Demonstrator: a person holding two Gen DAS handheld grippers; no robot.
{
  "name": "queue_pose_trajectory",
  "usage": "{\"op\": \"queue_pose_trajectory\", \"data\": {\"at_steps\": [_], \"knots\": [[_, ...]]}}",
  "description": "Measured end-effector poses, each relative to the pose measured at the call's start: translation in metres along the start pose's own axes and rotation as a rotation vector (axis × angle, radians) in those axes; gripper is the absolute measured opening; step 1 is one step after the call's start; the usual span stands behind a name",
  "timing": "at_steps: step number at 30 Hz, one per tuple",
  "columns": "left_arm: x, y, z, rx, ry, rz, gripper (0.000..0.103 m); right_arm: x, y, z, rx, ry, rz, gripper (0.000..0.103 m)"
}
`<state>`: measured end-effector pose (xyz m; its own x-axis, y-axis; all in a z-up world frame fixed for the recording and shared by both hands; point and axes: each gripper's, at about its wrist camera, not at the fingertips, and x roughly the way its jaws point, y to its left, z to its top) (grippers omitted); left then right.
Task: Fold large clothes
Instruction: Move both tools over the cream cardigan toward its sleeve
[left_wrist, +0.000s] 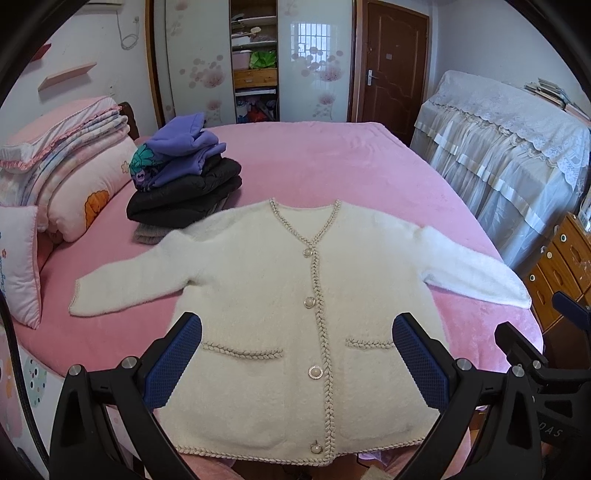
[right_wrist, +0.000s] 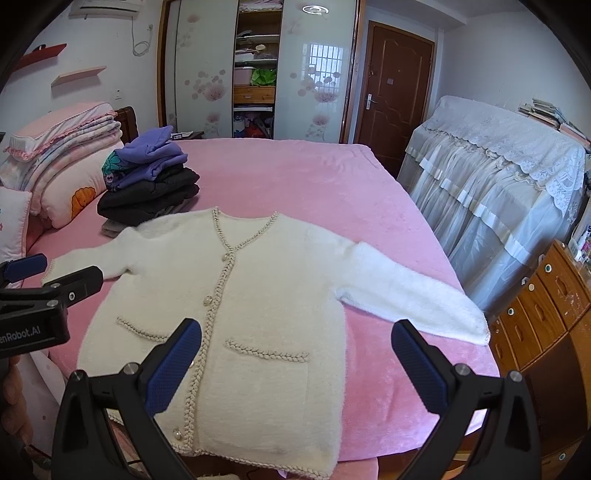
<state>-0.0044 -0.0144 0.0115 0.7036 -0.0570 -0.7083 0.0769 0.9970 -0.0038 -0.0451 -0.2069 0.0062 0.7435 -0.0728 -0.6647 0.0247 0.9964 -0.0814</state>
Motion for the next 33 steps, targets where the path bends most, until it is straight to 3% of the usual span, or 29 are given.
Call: {"op": "queue_pose_trajectory", "data": {"at_steps": [6, 18, 33], "knots": [[-0.006, -0.006, 0.003, 0.025, -0.017, -0.001, 0.103, -0.005, -0.002, 0.006, -0.016, -0.020, -0.009, 0.103], [0.005, -0.004, 0.006, -0.021, 0.065, -0.058, 0.103, -0.013, -0.002, 0.013, -0.046, -0.047, -0.013, 0.103], [-0.013, -0.006, 0.021, -0.036, -0.033, -0.021, 0.103, -0.021, -0.015, 0.024, -0.046, -0.078, -0.020, 0.103]]}}
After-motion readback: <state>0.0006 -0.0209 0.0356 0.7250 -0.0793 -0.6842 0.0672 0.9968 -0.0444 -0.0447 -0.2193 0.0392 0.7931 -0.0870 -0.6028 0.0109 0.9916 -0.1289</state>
